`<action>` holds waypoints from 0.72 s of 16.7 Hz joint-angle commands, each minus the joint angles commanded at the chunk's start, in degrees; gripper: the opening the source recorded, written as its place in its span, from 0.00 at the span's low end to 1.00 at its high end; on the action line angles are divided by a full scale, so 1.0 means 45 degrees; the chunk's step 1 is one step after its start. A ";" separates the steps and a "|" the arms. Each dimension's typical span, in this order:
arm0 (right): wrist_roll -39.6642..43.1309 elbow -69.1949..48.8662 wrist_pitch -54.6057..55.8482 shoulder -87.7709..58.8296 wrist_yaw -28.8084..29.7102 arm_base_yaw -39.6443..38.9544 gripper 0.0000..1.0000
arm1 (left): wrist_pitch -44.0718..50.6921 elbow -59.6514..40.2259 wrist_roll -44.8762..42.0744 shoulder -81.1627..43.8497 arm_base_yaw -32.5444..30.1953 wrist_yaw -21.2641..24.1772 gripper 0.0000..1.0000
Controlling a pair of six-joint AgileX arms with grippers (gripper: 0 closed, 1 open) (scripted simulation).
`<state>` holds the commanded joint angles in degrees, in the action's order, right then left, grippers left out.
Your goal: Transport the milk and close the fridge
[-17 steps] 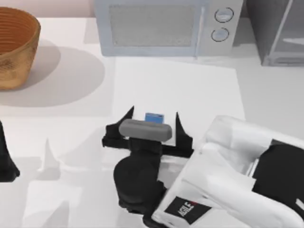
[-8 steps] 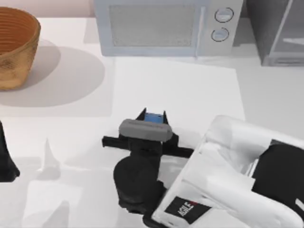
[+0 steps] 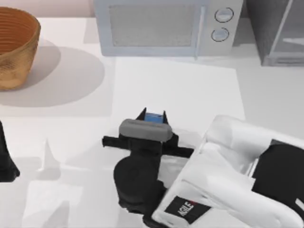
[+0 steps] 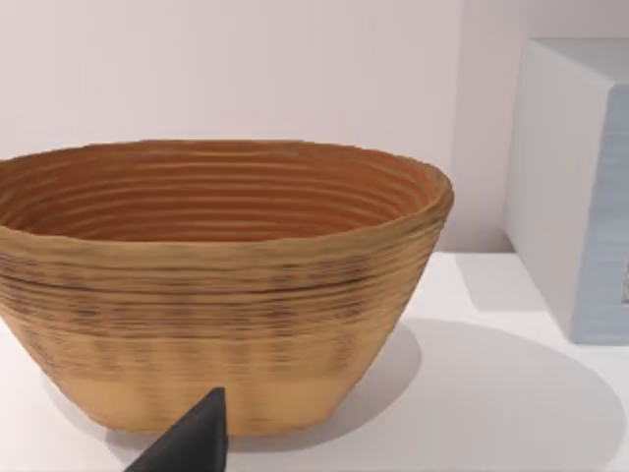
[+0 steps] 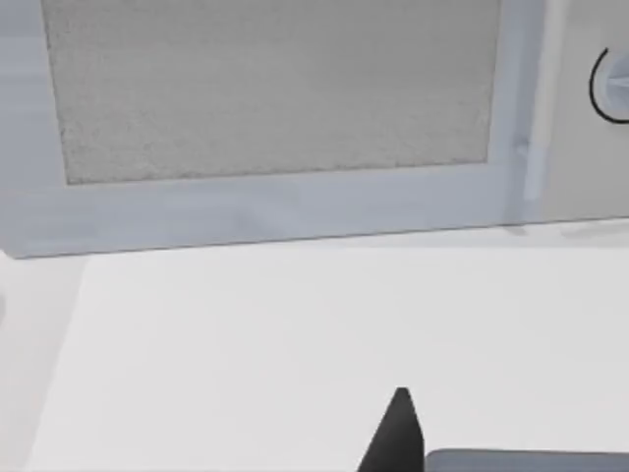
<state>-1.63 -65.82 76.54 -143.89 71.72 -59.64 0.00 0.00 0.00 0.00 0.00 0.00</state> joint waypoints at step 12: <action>-0.0057 0.0351 -0.1034 0.1337 -0.0002 -0.0042 0.00 | 0.0000 0.0000 0.0000 0.0000 0.0000 0.0000 1.00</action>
<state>-1.88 -64.24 71.89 -137.88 71.71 -59.83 0.00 0.00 0.00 0.00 0.00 0.00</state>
